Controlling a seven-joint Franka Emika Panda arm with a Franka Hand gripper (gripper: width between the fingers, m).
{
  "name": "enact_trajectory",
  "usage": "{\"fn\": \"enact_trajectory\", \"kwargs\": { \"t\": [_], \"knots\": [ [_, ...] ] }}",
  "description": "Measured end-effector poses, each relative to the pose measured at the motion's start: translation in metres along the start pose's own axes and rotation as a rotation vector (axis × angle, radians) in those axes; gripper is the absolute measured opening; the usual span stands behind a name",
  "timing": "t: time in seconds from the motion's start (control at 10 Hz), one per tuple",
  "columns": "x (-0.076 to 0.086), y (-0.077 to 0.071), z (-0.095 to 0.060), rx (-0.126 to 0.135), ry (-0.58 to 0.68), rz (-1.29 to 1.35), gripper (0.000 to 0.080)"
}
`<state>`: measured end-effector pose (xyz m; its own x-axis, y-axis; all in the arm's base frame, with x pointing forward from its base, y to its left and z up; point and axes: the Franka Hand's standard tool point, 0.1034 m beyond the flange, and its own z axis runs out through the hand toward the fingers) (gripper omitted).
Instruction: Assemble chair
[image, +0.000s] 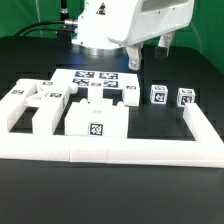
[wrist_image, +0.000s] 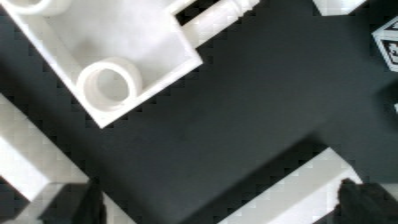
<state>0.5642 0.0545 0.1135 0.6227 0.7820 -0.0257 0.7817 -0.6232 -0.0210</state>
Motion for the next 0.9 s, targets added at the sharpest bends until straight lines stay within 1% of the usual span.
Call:
{"fn": "enact_trajectory", "kwargs": {
  "t": [0.5,0.6,0.7,0.8,0.9],
  "knots": [
    [0.0,0.0,0.0,0.0,0.0,0.0,0.0649],
    [-0.001,0.0,0.002,0.002,-0.002,0.001,0.0649],
    [-0.004,0.008,0.013,-0.006,0.014,-0.036,0.0649],
    [-0.011,0.02,0.026,-0.003,0.026,-0.052,0.0649],
    [-0.017,0.033,0.034,-0.008,0.036,-0.072,0.0649]
  ]
}}
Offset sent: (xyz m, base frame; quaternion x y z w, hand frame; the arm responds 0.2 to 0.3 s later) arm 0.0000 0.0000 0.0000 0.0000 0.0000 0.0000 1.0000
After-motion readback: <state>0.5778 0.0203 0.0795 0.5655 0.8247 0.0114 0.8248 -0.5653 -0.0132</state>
